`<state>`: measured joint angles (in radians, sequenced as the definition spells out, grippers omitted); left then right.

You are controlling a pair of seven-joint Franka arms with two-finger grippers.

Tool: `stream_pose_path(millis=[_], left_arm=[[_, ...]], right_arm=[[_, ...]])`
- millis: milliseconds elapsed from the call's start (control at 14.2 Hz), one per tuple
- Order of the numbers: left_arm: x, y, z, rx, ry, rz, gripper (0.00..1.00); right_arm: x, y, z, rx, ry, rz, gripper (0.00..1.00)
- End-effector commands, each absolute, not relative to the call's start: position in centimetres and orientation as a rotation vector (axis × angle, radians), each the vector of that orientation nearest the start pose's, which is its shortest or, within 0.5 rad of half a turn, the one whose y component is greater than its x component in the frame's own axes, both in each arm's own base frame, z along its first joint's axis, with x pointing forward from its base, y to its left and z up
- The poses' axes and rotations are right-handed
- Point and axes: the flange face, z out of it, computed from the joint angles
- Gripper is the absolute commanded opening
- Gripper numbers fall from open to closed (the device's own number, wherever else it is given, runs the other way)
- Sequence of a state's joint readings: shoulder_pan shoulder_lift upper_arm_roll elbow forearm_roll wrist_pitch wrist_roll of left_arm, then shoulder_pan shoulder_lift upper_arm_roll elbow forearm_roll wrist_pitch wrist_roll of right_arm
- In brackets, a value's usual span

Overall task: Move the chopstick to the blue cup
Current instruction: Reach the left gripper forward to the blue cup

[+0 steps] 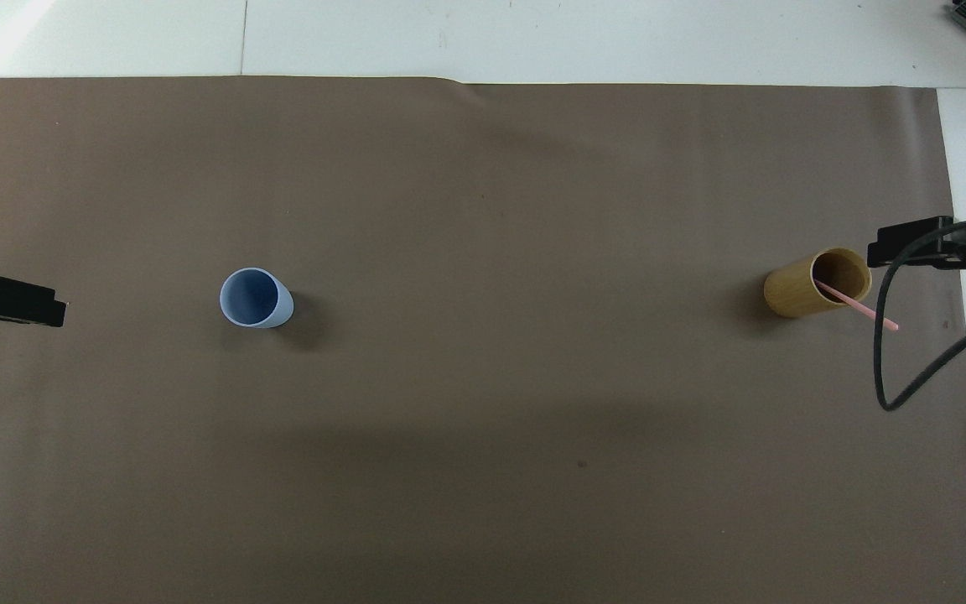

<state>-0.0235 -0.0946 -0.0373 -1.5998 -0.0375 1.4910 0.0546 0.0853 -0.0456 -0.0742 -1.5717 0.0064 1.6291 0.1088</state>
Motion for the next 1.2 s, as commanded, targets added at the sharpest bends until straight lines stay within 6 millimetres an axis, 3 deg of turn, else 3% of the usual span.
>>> stream_pose_path(millis=[0, 563, 775, 1127], left_arm=[[50.7, -3.8, 65.4, -3.181, 0.211, 0.039, 1.0], [51.0, -3.8, 64.8, -3.181, 0.202, 0.037, 1.0], [52.1, -4.3, 61.9, -3.184, 0.186, 0.025, 1.0], [53.5, -6.2, 53.9, -3.192, -0.063, -0.071, 1.0]], right_arm=[[54.7, 0.5, 65.7, -3.12, 0.156, -0.145, 1.0], [54.7, 0.5, 65.7, -3.12, 0.156, -0.145, 1.0], [54.7, 0.5, 65.7, -3.12, 0.156, -0.145, 1.0], [54.7, 0.5, 65.7, -3.12, 0.156, -0.145, 1.0]])
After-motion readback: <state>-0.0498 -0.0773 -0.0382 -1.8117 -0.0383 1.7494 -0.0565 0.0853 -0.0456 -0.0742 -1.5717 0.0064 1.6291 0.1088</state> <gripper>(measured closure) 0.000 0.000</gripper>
